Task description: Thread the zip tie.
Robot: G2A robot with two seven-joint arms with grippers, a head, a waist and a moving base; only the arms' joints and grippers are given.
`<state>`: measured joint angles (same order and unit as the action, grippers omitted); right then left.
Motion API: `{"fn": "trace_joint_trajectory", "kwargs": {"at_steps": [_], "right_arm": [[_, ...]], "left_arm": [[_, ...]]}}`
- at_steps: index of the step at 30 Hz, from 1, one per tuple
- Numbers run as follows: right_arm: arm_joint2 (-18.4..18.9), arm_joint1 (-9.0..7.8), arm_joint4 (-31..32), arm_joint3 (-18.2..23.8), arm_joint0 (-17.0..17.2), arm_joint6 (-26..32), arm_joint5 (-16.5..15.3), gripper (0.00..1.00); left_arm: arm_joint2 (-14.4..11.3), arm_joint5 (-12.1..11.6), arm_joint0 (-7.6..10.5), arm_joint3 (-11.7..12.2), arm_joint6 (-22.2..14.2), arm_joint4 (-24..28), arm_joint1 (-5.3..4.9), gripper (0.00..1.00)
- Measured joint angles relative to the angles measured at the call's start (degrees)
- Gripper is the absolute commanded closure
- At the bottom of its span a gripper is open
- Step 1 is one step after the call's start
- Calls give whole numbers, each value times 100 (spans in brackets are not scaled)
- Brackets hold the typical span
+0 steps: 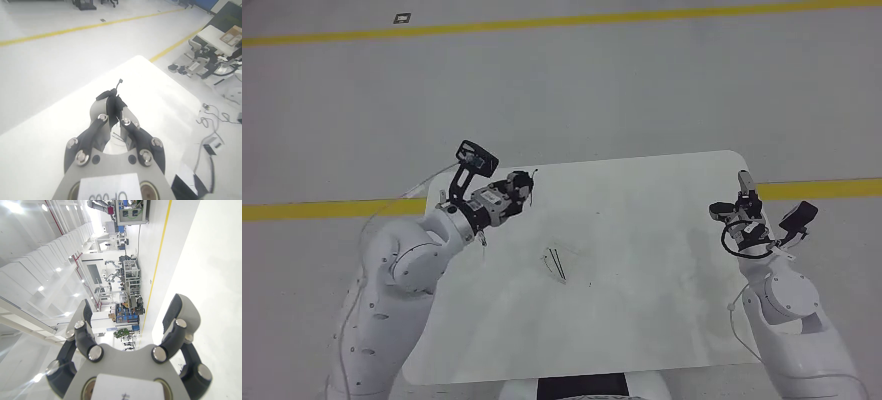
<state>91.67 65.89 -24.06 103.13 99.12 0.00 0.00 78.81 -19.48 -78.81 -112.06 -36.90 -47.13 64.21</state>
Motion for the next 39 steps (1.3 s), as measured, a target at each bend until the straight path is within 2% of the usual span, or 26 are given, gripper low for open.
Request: {"fn": "trace_joint_trajectory", "kwargs": {"at_steps": [2, 4, 11, 13, 16, 19, 22, 25, 31, 35, 38, 39], "right_arm": [[0, 0, 0, 0, 0, 0, 0, 0], [0, 0, 0, 0, 0, 0, 0, 0], [0, 0, 0, 0, 0, 0, 0, 0], [0, 0, 0, 0, 0, 0, 0, 0], [0, 0, 0, 0, 0, 0, 0, 0], [0, 0, 0, 0, 0, 0, 0, 0], [0, 0, 0, 0, 0, 0, 0, 0], [0, 0, 0, 0, 0, 0, 0, 0], [0, 0, 0, 0, 0, 0, 0, 0], [0, 0, 0, 0, 0, 0, 0, 0], [0, 0, 0, 0, 0, 0, 0, 0], [0, 0, 0, 0, 0, 0, 0, 0]], "left_arm": [[-115, 0, 7, 53, 531, -265, -157, 100], [-205, 0, 7, 119, 885, -442, -276, 100], [-219, 2, 9, 129, 928, -452, -291, 100], [-211, 10, 9, 195, 1013, -510, -293, 100], [-142, 0, 28, 399, 1435, -496, -333, 100], [-144, 0, 49, 558, 1972, -591, -455, 100], [-258, 0, 53, 769, 2619, -901, -659, 100], [-461, 0, 80, 1004, 3317, -1223, -913, 100], [-1017, 0, 238, 1401, 4687, -1838, -1495, 100], [-1479, 0, 428, 1604, 5567, -2228, -1913, 100], [-1824, 0, 554, 1689, 6024, -2480, -2161, 100], [-1851, 0, 563, 1693, 6050, -2501, -2178, 100]]}}
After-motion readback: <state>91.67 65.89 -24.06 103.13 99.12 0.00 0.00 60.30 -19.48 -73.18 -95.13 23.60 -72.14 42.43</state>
